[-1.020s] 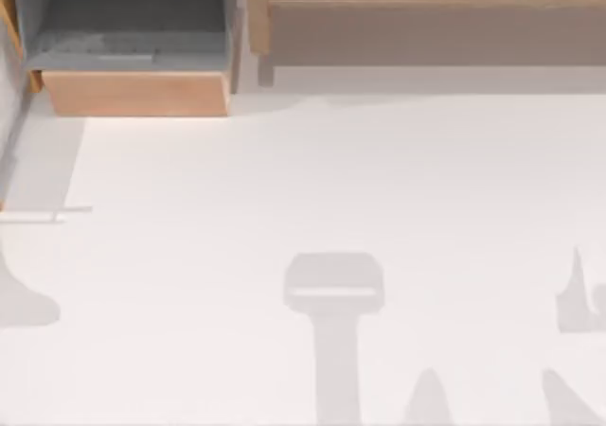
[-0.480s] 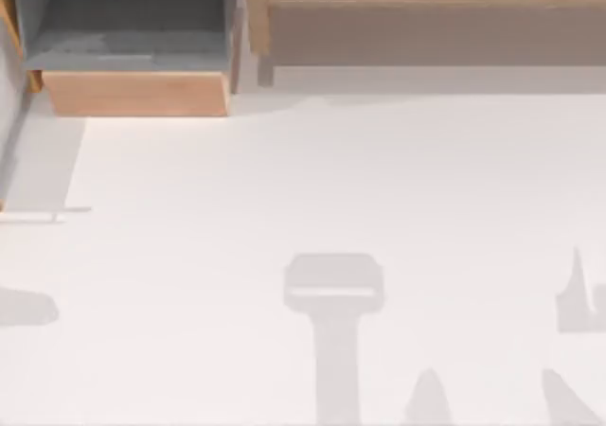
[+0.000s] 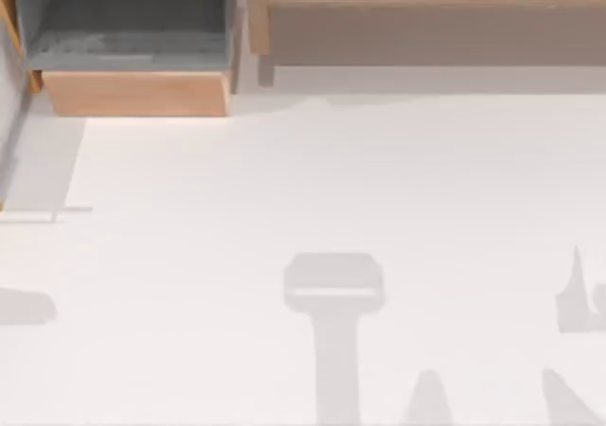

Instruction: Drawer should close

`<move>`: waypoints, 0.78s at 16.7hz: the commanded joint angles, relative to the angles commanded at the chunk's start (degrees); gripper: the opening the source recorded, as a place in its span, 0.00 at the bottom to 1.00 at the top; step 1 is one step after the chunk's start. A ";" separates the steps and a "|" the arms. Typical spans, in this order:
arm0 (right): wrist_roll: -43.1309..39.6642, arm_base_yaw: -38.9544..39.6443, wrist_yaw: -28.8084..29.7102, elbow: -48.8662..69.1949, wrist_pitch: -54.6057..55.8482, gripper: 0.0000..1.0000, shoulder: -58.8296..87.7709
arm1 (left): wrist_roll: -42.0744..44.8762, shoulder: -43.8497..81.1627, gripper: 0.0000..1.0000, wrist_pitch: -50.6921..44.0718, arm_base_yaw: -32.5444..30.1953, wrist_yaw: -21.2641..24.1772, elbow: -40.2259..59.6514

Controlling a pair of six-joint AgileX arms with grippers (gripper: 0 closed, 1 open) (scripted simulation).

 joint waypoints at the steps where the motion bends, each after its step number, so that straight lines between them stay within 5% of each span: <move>1: 0.00 0.00 0.00 0.00 0.00 1.00 0.00 | -0.02 0.08 0.00 -0.15 -0.15 -0.17 0.18; 8: 0.00 0.00 0.00 0.00 0.00 1.00 0.00 | -0.34 4.73 0.00 -6.52 -6.44 -6.37 11.82; 13: 0.00 0.00 0.00 0.00 0.00 1.00 0.00 | -0.38 5.24 0.00 -7.22 -6.60 -6.79 12.25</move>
